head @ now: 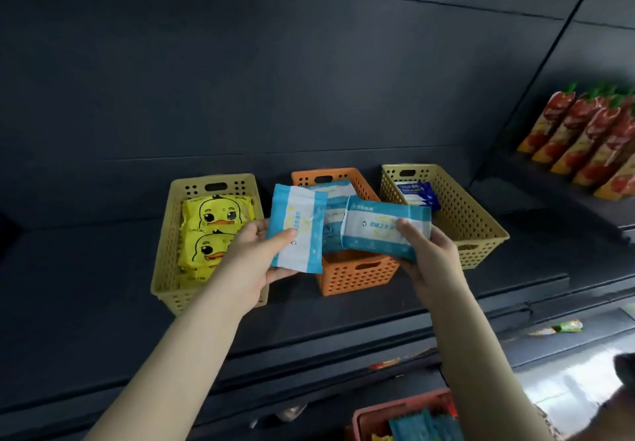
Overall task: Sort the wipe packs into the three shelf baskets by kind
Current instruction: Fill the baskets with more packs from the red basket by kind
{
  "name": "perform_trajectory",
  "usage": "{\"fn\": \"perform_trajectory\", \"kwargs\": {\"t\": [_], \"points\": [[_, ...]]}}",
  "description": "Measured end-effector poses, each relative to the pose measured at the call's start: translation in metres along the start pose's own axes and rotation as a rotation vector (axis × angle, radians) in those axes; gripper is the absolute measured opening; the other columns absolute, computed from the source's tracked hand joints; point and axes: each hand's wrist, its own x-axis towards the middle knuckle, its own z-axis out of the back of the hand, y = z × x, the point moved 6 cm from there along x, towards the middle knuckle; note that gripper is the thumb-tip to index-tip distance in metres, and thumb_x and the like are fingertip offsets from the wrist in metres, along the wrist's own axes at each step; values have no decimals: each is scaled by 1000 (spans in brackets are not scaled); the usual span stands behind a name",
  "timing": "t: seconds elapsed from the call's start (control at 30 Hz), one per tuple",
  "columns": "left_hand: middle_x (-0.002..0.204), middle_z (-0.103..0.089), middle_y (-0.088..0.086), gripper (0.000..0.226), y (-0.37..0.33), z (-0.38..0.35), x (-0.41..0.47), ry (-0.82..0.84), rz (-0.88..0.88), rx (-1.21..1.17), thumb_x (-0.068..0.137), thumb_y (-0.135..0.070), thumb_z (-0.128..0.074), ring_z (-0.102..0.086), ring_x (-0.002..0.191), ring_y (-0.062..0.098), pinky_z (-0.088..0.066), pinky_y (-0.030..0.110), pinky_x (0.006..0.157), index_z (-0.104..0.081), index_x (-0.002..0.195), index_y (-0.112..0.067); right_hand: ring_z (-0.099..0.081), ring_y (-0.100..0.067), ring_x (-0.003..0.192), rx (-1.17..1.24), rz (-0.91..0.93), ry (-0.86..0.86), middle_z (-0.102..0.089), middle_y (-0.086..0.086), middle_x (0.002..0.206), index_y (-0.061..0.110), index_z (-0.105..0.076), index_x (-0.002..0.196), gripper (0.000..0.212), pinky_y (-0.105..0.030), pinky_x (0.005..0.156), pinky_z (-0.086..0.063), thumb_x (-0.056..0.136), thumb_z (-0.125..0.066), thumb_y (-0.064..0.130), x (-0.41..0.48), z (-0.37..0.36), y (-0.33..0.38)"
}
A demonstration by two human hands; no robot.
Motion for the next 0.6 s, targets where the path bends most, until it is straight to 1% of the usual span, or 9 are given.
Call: {"fn": "perform_trajectory", "kwargs": {"t": [0.1,0.17,0.27,0.33,0.4,0.47,0.5,0.53,0.6], "points": [[110,-68,6,36,-6,-2,30,-61,-29,28,87,-14,-67,-69,93,20,-59,35,61,-54,120,-16,-73,-25,87,-257,23,67,-73,-13,99,8,-66,103,18,-42,77,-59,87,-69,15,48,-9,1],[109,-68,5,34,-8,-7,47,-79,-45,44,89,-14,-66,-69,93,19,-59,37,65,-54,120,-16,-73,-24,85,-494,43,138,-74,-10,95,11,-67,98,12,-46,80,-59,86,-69,13,78,-16,-4],[110,-68,5,31,-10,-17,69,-95,-61,71,90,-13,-64,-69,93,19,-59,39,68,-55,119,-16,-71,-19,84,-791,19,285,-73,-7,98,14,-67,101,16,-36,75,-59,86,-67,10,105,-29,-23],[108,-68,4,29,-9,-20,81,-115,-60,82,91,-12,-63,-69,92,18,-59,37,66,-55,118,-16,-68,-18,87,-971,-27,381,-71,-6,99,12,-65,104,19,-36,78,-57,85,-66,12,113,-36,-40],[108,-68,3,28,-8,-25,92,-118,-53,93,91,-10,-61,-68,91,17,-59,37,65,-55,119,-16,-65,-20,83,-1158,-82,399,-67,-6,95,10,-63,102,18,-33,73,-54,85,-65,16,119,-41,-52],[107,-68,4,29,-7,-29,102,-104,-40,112,92,-10,-59,-68,92,18,-59,39,69,-55,119,-17,-62,-18,75,-1205,-154,369,-65,-6,91,9,-62,102,17,-30,63,-50,86,-63,16,122,-44,-56],[106,-68,3,29,-7,-32,106,-94,-32,119,92,-10,-59,-68,93,18,-59,41,71,-55,120,-18,-61,-18,74,-1213,-191,372,-65,-6,92,8,-62,103,17,-29,62,-48,87,-62,16,123,-46,-58],[106,-69,4,29,-7,-34,111,-77,-25,124,92,-10,-59,-68,95,18,-60,42,73,-55,120,-18,-60,-18,77,-1212,-246,396,-64,-6,95,7,-61,107,20,-29,66,-48,89,-61,15,123,-47,-60],[107,-69,4,28,-8,-38,119,-34,-11,127,92,-11,-59,-68,96,19,-60,43,75,-56,119,-18,-60,-22,92,-1160,-345,449,-61,-6,104,6,-58,119,30,-31,83,-49,90,-61,13,122,-51,-64]]}}
